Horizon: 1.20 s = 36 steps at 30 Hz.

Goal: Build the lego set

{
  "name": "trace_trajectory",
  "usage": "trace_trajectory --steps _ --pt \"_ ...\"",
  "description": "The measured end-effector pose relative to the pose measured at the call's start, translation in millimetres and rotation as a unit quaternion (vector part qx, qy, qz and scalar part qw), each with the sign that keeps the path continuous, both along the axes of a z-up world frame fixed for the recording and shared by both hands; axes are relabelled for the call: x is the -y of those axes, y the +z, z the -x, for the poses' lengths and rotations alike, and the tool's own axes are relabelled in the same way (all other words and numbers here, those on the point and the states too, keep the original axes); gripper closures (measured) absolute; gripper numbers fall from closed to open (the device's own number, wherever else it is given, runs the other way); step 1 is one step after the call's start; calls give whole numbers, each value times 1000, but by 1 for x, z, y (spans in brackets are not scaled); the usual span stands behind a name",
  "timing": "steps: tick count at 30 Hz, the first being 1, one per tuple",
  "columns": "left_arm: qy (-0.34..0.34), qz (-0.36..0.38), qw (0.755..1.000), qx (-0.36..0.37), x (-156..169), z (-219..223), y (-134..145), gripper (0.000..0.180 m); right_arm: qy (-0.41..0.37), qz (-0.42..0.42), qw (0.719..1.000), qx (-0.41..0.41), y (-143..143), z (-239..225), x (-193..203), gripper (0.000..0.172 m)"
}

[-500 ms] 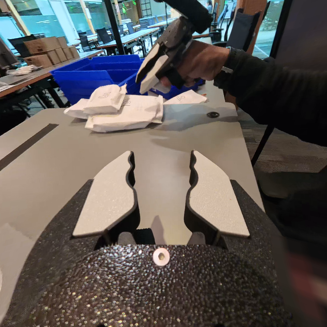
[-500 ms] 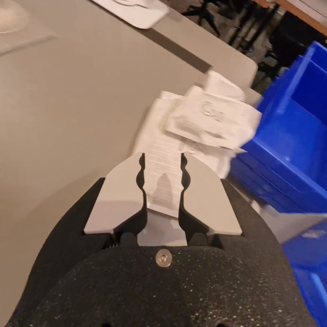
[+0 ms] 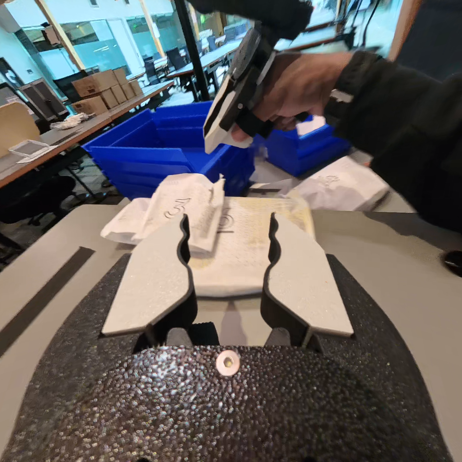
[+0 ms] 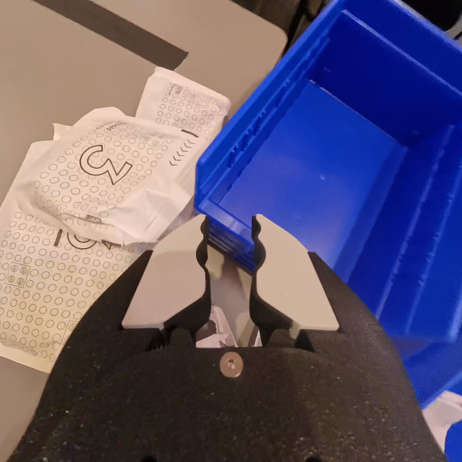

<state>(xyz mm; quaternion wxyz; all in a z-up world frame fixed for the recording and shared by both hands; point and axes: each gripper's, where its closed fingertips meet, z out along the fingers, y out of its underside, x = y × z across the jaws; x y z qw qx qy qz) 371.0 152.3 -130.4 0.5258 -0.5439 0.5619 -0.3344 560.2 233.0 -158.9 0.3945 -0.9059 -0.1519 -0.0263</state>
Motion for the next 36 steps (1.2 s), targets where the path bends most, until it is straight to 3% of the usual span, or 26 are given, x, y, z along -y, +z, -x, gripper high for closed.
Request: trace_trajectory --steps 4,7,11,12,16,21,26,29,36 --pt "29 -42 996 -67 -37 -53 -8 119 35 12 999 -3 -5 10 -18 138" --pt "26 -44 994 -97 -50 -84 -12 120 48 -12 996 -75 8 26 -31 138" --pt "24 -22 989 -142 -62 -104 -27 123 25 55 992 -108 -14 32 -36 142" --pt "24 -14 988 -153 -65 -106 -33 125 22 67 992 -102 -20 31 -37 149" --pt "19 4 982 -187 -73 -104 -51 134 18 67 993 -96 -19 30 -37 152" --pt "0 33 976 -215 -75 -92 -59 144 4 74 996 -48 -15 27 -37 156" --pt "4 52 962 -267 -86 -71 -66 148 -7 63 997 -54 -11 26 -40 157" --pt "4 55 958 -282 -88 -62 -61 149 -14 57 997 -56 -7 25 -41 157" --pt "-14 53 978 -203 -73 -91 -22 146 -15 39 997 -68 6 21 -39 158"
